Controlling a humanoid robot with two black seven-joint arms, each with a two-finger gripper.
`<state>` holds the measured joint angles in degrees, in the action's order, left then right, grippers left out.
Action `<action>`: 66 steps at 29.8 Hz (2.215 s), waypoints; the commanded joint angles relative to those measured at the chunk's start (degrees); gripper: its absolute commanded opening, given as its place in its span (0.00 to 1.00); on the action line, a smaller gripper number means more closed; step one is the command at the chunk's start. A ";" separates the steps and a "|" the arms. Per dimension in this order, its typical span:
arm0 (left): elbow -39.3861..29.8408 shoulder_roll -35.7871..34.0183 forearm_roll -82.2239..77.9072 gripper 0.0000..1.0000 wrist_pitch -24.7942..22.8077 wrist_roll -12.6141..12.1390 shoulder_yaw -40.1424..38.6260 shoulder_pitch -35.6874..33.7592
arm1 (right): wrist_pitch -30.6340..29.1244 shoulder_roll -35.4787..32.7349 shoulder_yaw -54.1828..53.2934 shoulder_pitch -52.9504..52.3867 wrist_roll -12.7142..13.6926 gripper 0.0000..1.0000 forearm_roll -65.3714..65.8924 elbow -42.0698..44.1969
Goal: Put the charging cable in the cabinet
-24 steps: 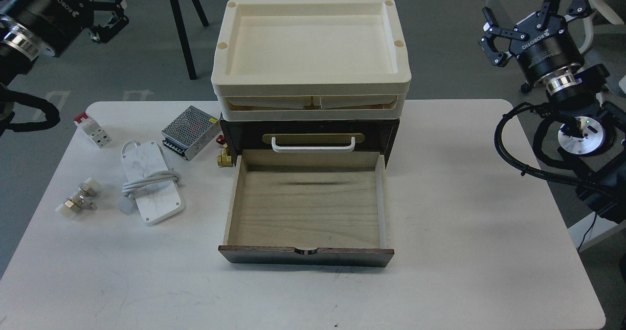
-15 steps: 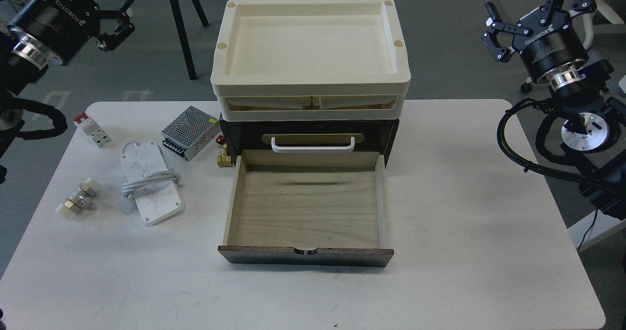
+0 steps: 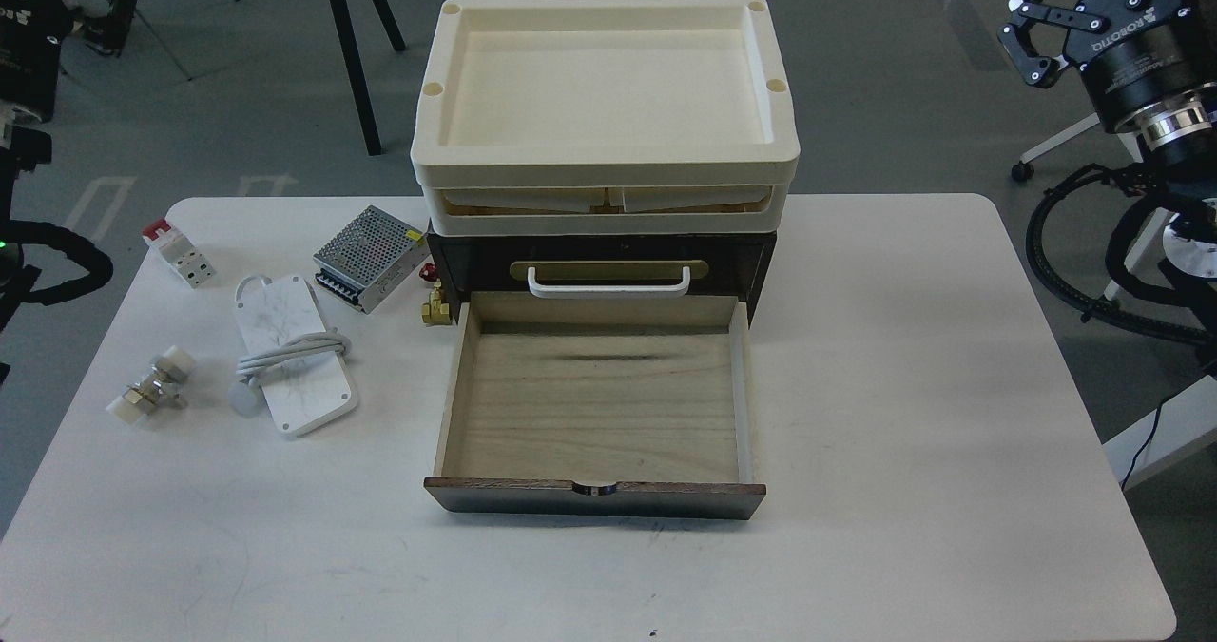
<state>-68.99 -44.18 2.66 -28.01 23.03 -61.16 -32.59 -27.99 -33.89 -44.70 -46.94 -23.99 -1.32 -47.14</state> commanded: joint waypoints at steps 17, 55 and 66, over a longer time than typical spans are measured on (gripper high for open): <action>-6.71 -14.20 -127.66 0.99 18.07 4.97 25.83 4.56 | -0.01 -1.53 -3.20 8.01 -0.27 1.00 -0.87 -2.60; 20.23 0.08 -127.66 0.00 32.41 4.97 41.74 -3.62 | -0.01 -2.32 -5.66 12.84 -0.62 1.00 -0.87 -2.51; -16.58 -27.69 -114.48 0.00 26.69 4.97 40.77 -4.06 | -0.01 -3.38 -5.75 13.28 -0.62 1.00 -0.87 -2.16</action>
<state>-75.92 -65.17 -118.34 -0.78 27.98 -20.06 -36.45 -28.01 -37.18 -50.47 -33.81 -24.61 -2.19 -49.40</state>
